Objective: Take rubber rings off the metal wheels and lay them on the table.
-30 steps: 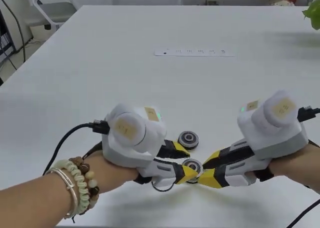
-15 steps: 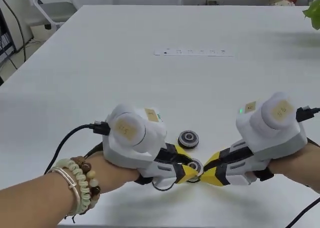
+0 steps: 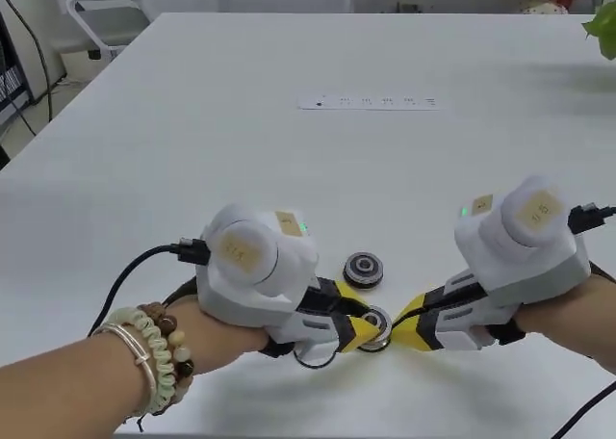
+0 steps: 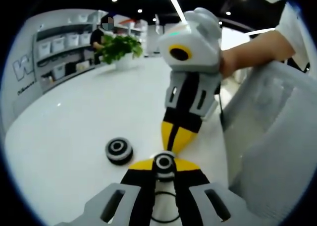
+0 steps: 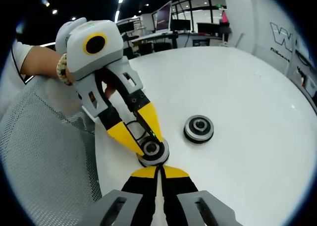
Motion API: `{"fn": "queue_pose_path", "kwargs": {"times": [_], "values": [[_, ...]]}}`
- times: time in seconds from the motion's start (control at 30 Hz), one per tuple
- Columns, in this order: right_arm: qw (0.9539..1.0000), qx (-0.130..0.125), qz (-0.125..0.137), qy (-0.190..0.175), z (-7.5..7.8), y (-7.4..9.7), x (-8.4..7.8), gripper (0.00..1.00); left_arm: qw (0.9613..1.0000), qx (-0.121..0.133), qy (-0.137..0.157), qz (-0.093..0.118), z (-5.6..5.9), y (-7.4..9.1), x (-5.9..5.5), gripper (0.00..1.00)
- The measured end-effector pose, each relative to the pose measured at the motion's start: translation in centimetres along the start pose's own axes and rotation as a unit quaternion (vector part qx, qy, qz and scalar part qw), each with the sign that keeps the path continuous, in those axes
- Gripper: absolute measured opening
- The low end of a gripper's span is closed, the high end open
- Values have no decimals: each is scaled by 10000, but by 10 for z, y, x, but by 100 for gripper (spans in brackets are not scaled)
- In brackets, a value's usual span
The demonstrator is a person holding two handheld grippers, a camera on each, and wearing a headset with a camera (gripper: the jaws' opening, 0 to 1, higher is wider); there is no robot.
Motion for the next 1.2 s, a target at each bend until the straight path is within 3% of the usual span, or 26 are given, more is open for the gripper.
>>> {"fn": "queue_pose_path", "kwargs": {"times": [0.2,0.4,0.57,0.6,0.67,0.7,0.73,0.93,0.97,1.03,1.13,1.2], "values": [[9993,30,-35,-370,4,1,0,0,10000,4,16,12,0,0,0,15],[9951,132,-61,-975,3,4,-1,0,10000,-3,-24,8,0,0,0,14],[9917,218,24,-1268,8,6,0,0,10000,-6,-68,-4,0,0,0,14],[9897,159,176,-1415,10,7,3,0,10000,-9,-78,-8,0,0,0,14],[9822,396,350,-1800,10,10,8,0,10000,-9,-81,-6,0,0,0,14],[9820,300,172,-1858,12,10,4,0,10000,-7,-90,-8,0,0,0,14],[9848,291,197,-1698,12,9,4,0,10000,-9,-90,-7,0,0,0,14],[9776,415,180,-2058,6,10,5,0,9999,-34,-125,7,0,0,-1,14],[9735,437,164,-2240,5,11,5,0,9999,-29,-141,20,0,0,-1,14],[9699,438,141,-2393,4,11,5,0,9998,-22,-198,38,0,0,-1,14],[9669,500,144,-2500,2,11,6,0,9997,-17,-219,54,0,1,-2,14],[9672,480,137,-2489,0,10,8,0,9997,10,-228,62,0,1,-2,14]]}}
Point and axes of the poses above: the centre of the closed fingertips' face, and the gripper's own axes: y roughly backward along the fingers, z roughly to its right, x roughly out of its top, the point moved 6 cm from there along y, roughly backward along the fingers, and after that the axes turned 11 degrees about -x, right-handed, at the moved point
